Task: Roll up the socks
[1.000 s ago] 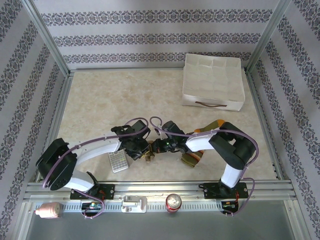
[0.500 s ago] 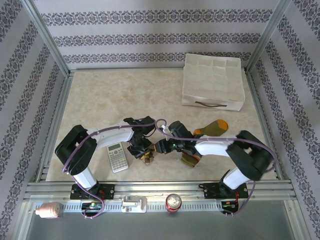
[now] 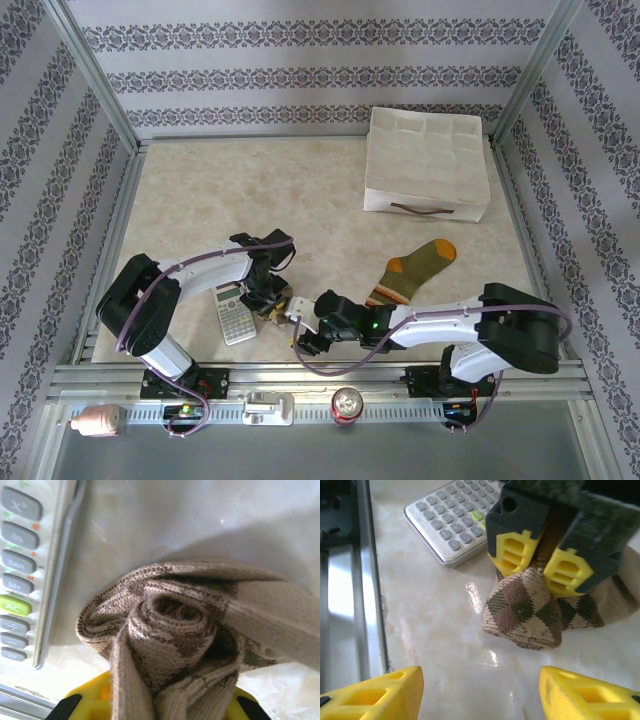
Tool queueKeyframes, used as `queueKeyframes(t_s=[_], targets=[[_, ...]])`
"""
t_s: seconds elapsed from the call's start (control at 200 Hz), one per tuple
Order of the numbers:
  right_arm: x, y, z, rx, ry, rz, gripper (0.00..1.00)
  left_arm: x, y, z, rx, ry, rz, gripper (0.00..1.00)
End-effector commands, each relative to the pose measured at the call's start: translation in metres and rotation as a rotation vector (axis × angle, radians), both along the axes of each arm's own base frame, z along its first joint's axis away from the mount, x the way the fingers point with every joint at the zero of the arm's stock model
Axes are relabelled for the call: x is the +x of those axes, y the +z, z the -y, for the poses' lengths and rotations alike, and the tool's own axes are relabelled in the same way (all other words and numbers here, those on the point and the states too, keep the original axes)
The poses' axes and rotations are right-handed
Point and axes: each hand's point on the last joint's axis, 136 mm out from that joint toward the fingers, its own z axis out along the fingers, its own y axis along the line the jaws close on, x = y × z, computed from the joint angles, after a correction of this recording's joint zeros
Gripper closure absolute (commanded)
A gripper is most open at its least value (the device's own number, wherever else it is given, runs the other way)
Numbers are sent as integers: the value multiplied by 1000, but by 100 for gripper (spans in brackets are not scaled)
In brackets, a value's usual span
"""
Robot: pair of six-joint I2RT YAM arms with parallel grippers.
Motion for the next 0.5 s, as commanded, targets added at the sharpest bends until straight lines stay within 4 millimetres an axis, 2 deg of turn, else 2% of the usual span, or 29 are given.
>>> queueKeyframes(t_s=[0.0, 0.09, 0.225, 0.495], targets=[[16, 1, -10, -55, 11, 138, 39, 1, 5, -23, 88, 17, 5, 100], [23, 3, -15, -60, 5, 171, 39, -4, 7, -29, 96, 28, -8, 100], [25, 10, -25, -44, 22, 187, 38, -14, 1, -32, 66, 115, -4, 100], [16, 1, -45, -43, 75, 119, 38, -8, 5, -38, 26, 241, 102, 100]])
